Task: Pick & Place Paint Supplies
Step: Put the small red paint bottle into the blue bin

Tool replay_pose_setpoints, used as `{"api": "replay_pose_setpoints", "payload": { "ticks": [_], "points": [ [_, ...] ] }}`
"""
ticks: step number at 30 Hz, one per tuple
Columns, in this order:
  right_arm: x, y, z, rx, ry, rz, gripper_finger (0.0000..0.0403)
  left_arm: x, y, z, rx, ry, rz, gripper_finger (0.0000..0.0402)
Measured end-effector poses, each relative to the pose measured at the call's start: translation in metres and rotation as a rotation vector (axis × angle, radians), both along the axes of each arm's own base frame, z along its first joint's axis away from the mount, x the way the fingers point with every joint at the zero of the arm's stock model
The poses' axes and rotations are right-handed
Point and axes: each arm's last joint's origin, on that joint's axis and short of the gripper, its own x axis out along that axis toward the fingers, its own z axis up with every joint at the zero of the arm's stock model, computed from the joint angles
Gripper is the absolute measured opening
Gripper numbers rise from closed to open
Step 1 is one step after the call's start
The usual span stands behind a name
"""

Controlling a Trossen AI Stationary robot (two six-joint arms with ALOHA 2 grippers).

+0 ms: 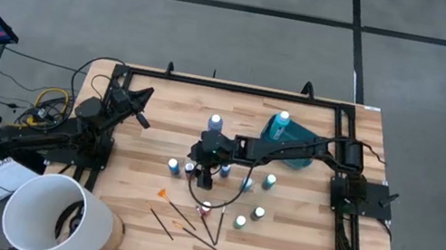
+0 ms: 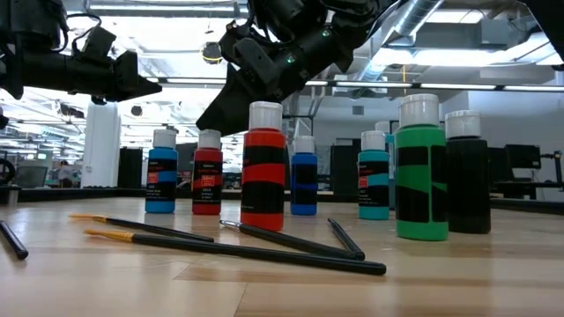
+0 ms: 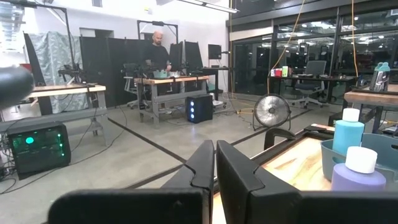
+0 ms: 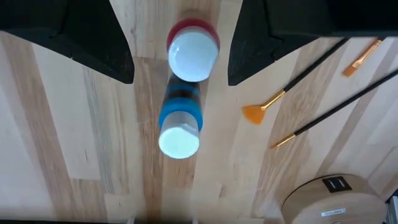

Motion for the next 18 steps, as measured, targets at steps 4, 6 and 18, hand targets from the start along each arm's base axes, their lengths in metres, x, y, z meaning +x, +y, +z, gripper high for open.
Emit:
{"api": "replay_pose_setpoints", "payload": {
  "ticks": [4, 6, 18],
  "points": [
    [0.0, 0.001, 0.0, 0.0, 0.0, 0.001, 0.0255, 0.0, 0.0, 0.0, 0.0, 0.0, 0.0, 0.0008],
    [0.003, 0.003, -0.006, 0.0, -0.008, 0.006, 0.0255, 0.0, 0.0, 0.0, 0.0, 0.0, 0.0, 0.0008],
    [0.007, 0.007, -0.023, 0.038, 0.017, 0.04, 0.0254, 0.0, 0.0, 0.001, 0.003, -0.005, 0.0, 0.0008]
  ]
}}
